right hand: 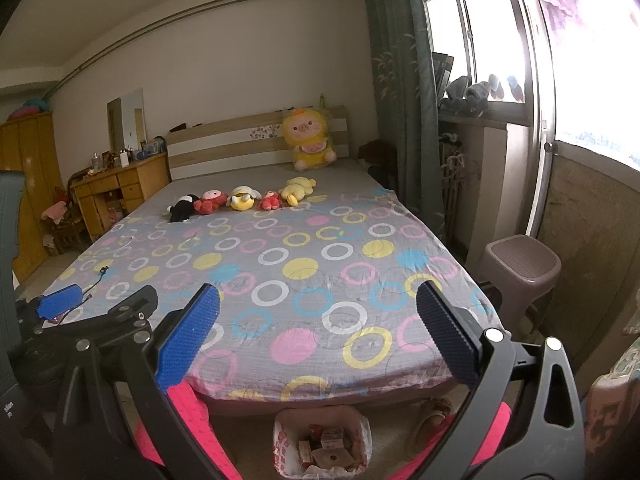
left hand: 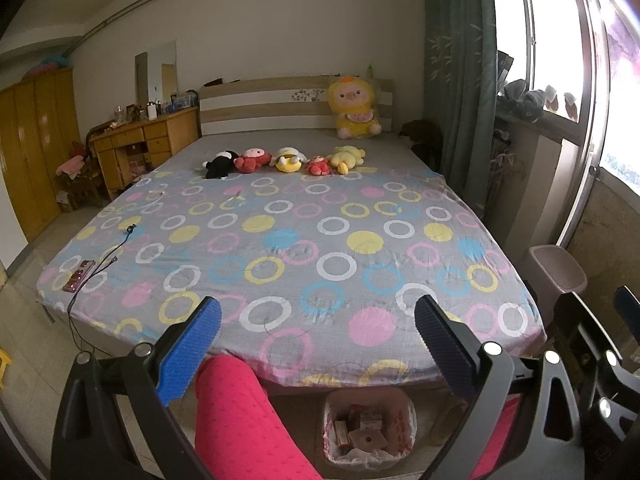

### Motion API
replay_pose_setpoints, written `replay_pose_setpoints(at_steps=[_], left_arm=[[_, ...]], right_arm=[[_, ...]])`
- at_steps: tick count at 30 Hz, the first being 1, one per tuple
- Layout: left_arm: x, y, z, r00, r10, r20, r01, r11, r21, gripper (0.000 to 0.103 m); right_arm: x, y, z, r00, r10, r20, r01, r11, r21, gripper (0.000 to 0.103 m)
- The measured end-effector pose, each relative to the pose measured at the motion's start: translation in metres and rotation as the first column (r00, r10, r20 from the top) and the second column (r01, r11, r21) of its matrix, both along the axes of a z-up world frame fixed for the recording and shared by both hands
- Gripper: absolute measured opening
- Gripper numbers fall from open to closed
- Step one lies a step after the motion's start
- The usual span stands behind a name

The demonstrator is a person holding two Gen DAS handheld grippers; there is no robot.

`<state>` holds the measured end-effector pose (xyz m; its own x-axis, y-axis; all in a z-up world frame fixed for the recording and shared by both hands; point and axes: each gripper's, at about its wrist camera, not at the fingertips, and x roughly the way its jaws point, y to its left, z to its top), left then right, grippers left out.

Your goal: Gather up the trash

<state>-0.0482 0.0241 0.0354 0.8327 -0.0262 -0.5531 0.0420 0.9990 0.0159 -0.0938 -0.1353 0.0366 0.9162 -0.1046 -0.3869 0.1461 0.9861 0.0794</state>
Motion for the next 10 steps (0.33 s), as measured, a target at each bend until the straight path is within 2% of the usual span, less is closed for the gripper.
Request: replay_pose_setpoints(at_steps=[10], left_arm=[[-0.001,0.0031,0.002,1.0,0.001,-0.003,-0.001,1.0,0.006,0.095]], right_arm=[[0.0017,0.0006,0.0004,1.0,-0.001,-0.002,0.001,1.0,-0.007,0.096]])
